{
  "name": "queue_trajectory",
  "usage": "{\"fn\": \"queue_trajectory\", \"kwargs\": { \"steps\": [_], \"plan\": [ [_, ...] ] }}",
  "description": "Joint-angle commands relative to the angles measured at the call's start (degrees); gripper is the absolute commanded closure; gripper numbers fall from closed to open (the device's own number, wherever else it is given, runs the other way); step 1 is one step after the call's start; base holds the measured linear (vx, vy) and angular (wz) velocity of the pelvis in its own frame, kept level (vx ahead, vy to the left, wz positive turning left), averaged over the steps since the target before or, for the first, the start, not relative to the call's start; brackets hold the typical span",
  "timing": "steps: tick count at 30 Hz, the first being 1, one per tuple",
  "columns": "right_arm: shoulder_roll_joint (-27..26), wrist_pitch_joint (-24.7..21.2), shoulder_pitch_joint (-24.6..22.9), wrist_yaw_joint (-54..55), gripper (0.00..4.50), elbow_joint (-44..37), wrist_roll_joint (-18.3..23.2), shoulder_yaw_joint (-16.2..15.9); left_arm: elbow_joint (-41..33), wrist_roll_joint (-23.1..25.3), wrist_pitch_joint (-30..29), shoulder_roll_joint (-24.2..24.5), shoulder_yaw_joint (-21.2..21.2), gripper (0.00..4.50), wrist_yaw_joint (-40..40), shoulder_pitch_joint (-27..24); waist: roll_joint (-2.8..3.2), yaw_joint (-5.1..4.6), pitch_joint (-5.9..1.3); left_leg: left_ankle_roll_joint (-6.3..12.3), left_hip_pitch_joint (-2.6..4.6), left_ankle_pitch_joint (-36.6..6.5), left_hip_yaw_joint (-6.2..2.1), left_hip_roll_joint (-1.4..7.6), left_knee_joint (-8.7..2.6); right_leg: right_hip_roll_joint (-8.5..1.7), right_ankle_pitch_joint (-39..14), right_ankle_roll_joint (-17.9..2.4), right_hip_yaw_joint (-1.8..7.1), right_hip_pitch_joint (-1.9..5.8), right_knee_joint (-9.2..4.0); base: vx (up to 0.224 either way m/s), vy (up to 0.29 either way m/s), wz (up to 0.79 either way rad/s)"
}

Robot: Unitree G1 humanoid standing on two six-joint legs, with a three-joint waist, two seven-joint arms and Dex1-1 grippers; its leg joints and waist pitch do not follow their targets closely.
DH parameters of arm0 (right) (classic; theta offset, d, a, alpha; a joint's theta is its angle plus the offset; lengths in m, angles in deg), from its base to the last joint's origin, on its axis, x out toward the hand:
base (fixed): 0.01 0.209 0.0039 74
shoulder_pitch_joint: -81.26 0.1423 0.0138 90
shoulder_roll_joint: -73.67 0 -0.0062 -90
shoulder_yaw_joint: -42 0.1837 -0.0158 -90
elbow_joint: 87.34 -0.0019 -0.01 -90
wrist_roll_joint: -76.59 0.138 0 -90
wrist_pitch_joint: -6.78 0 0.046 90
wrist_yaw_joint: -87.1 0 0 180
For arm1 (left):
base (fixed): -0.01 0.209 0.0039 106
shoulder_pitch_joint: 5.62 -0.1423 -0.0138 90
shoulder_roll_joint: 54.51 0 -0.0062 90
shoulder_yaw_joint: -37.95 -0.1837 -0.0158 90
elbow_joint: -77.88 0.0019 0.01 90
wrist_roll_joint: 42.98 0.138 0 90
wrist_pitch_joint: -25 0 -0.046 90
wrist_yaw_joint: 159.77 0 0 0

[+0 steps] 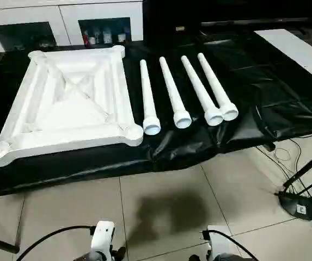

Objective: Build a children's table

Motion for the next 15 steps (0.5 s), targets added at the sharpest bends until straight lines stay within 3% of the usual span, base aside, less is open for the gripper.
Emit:
{"fn": "queue_trajectory", "kwargs": {
  "steps": [1, 2, 3, 4, 6, 10, 12, 13, 15],
  "plan": [
    [0.2, -0.4, 1.3, 4.3, 0.02, 3.8, -1.3, 2.2, 8.8, 4.1, -8.4, -2.5, -1.0, 0.98, 4.6, 6.8, 0.22, 0.13, -2.18, 3.94, -0.45, -12.1, 0.04, 1.74, -4.01, -3.41, -9.5, -13.5, 2.54, 2.54, -4.33, 0.0, 0.0, 0.0],
    [0.2, -0.4, 1.3, 4.3, 0.02, 3.8, -1.3, 2.2, 8.8, 4.1, -8.4, -2.5, -1.0, 0.98, 4.6, 6.8, 1.21, 0.0, -3.41, 2.25, 1.18, -11.1, 0.47, 1.6, -3.29, -2.96, -7.3, -13.8, 2.5, 2.05, -4.15, 0.0, 0.0, 0.0],
    [-0.8, 0.5, 1.3, 5.0, 0.02, 3.6, -2.2, 1.2, 8.7, 4.2, -8.7, -1.4, -1.1, 0.98, 4.0, 6.8, 0.47, 0.02, -2.81, 2.62, 0.72, -11.4, 0.47, 1.64, -3.52, -3.07, -7.4, -14.1, 2.62, 2.04, -4.38, 0.0, 0.0, 0.0],
    [-1.1, 0.7, 1.3, 5.3, 0.02, 3.6, -2.4, 1.0, 8.6, 4.2, -8.8, -1.0, -1.2, 0.98, 3.8, 6.8, 0.37, -0.16, -2.91, 2.77, -0.68, -9.7, 0.07, 1.43, -3.76, -3.42, -7.2, -13.8, 2.4, 3.26, -3.78, 0.0, 0.0, 0.0],
    [-1.2, 0.8, 1.3, 5.4, 0.02, 3.5, -2.6, 0.8, 8.6, 4.2, -8.9, -0.9, -1.1, 0.98, 3.7, 6.8, 0.61, -0.54, -3.45, 3.82, -0.5, -8.5, 0.06, 1.38, -3.36, -3.56, -6.2, -13.9, 2.36, 3.22, -3.87, 0.0, 0.0, 0.0],
    [-1.2, 1.1, 1.3, 5.3, 0.02, 3.6, -2.7, 0.9, 8.7, 4.4, -8.5, -1.0, -1.1, 0.98, 3.6, 6.7, 0.64, -0.66, -3.49, 5.17, -0.14, -8.7, 0.29, 1.55, -3.21, -3.38, -5.0, -15.3, 2.34, 2.82, -3.9, 0.0, 0.0, 0.0],
    [-1.3, 1.4, 1.3, 5.3, 0.02, 3.6, -2.8, 1.0, 8.9, 4.5, -8.4, -1.0, -0.9, 0.98, 3.7, 6.8, 0.56, -0.57, -3.36, 5.12, -0.24, -9.9, 0.29, 1.56, -3.34, -3.4, -6.8, -15.1, 2.29, 2.84, -4.08, 0.0, 0.0, 0.0],
    [-0.8, 4.9, 2.0, 5.9, 0.02, 3.3, -5.4, -1.1, 8.8, 3.9, -6.2, -1.0, 0.2, 0.98, 3.4, 7.1, 0.41, -0.48, -3.28, 4.89, -0.25, -10.4, 0.28, 1.54, -3.38, -3.42, -8.1, -14.7, 2.28, 2.73, -4.23, 0.0, 0.0, 0.0],
    [-0.4, 8.7, 3.3, 6.0, 0.02, 2.7, -7.0, -2.1, 8.3, 2.7, -3.1, -0.6, 2.1, 0.98, 3.2, 7.8, 0.46, -0.46, -3.32, 4.58, -0.25, -10.6, 0.3, 1.49, -3.37, -3.43, -8.8, -14.3, 2.29, 2.7, -4.31, 0.0, 0.0, 0.0]
  ]
}}
